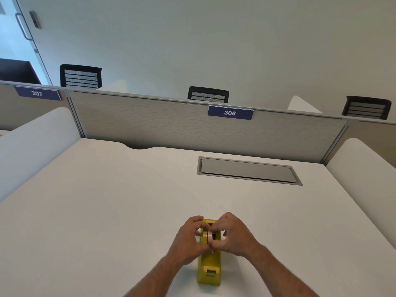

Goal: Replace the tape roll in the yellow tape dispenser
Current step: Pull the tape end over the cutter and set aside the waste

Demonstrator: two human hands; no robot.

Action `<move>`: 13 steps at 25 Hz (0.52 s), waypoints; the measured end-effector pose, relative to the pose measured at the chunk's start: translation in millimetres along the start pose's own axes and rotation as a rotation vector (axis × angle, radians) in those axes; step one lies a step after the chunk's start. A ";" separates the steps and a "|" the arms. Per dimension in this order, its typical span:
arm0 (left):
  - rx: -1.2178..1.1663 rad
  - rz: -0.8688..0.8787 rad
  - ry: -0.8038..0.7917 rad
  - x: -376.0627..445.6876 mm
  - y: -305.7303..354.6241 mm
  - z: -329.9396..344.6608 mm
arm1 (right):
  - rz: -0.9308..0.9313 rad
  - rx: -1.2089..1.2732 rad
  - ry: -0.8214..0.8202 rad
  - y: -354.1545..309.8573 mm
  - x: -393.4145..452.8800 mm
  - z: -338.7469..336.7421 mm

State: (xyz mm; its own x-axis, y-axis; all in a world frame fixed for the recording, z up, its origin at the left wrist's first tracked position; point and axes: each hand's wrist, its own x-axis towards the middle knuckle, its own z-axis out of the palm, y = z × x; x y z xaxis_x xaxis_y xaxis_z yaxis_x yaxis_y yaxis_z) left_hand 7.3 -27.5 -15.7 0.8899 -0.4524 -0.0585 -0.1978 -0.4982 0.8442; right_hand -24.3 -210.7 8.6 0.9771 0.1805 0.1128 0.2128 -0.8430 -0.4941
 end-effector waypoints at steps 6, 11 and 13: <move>0.011 -0.021 -0.003 -2.2 4.2 -1.9 | -0.021 0.026 0.022 -1.4 3.2 -2.0; 0.026 -0.008 -0.004 -3.1 5.1 -4.0 | -0.050 -0.004 -0.009 0.8 0.0 -3.5; 0.043 -0.001 -0.004 -3.5 5.7 -4.1 | -0.055 -0.015 -0.009 1.4 -1.3 -3.1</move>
State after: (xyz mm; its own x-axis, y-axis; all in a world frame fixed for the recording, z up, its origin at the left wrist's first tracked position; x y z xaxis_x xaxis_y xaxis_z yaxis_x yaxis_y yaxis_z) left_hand 4.8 -25.7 -8.5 0.8886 -0.4545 -0.0616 -0.2142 -0.5300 0.8205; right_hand -25.3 -213.6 10.4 0.9638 0.2316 0.1321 0.2666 -0.8392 -0.4739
